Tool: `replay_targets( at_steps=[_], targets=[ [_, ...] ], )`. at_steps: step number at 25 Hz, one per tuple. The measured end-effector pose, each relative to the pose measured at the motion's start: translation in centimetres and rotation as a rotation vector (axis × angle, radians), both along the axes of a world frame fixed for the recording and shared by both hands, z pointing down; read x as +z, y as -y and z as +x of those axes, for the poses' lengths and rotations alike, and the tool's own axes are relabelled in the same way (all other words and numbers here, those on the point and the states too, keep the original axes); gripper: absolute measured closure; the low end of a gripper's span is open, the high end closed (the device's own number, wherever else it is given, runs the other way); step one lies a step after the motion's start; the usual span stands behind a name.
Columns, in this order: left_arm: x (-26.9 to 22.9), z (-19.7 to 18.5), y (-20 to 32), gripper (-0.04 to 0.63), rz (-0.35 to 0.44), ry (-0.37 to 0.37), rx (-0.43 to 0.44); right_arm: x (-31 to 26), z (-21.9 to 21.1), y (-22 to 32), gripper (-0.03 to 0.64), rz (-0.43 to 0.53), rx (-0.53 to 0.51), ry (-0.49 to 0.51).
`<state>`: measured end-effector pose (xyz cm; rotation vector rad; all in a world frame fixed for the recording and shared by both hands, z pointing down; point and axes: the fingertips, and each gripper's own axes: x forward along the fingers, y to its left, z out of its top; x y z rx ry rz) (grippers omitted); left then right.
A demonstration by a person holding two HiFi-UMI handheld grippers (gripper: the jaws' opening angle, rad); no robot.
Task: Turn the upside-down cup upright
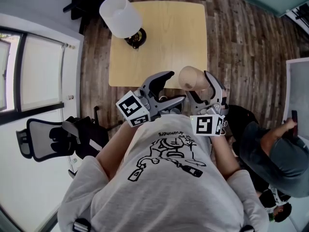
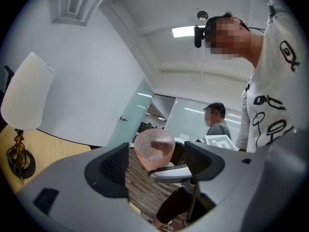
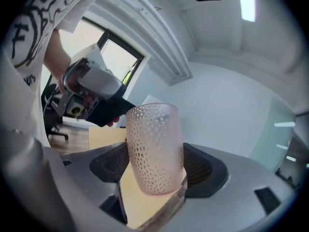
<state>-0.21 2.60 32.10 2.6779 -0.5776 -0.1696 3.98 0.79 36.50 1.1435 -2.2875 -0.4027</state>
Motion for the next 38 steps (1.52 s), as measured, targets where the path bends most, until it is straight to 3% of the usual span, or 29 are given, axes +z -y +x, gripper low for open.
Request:
replay_targets(
  at_steps=[7, 12, 20, 28, 38],
  targets=[
    [-1.6, 0.4, 0.0, 0.233, 0.079, -0.001, 0.009, -2.4, -0.8, -0.3, 0.279, -0.125, -0.039, 0.537],
    [-3.0, 1.0, 0.1, 0.227, 0.134, -0.003, 0.030, -3.2, -1.9, -1.3, 0.279, -0.171, -0.146, 0.716],
    [-3.4, 2.0, 0.4, 0.229, 0.176, 0.039, 0.064, -3.0, -3.4, -2.0, 0.279, -0.179, -0.207, 0.722],
    [-2.5, 2.3, 0.7, 0.250, 0.194, 0.068, 0.083, -2.2, -3.5, -1.4, 0.279, -0.193, -0.193, 0.696],
    [2.9, 3.0, 2.0, 0.252, 0.245, 0.167, 0.104, 3.0, -3.5, 0.4, 0.279, -0.223, -0.138, 0.492]
  ],
)
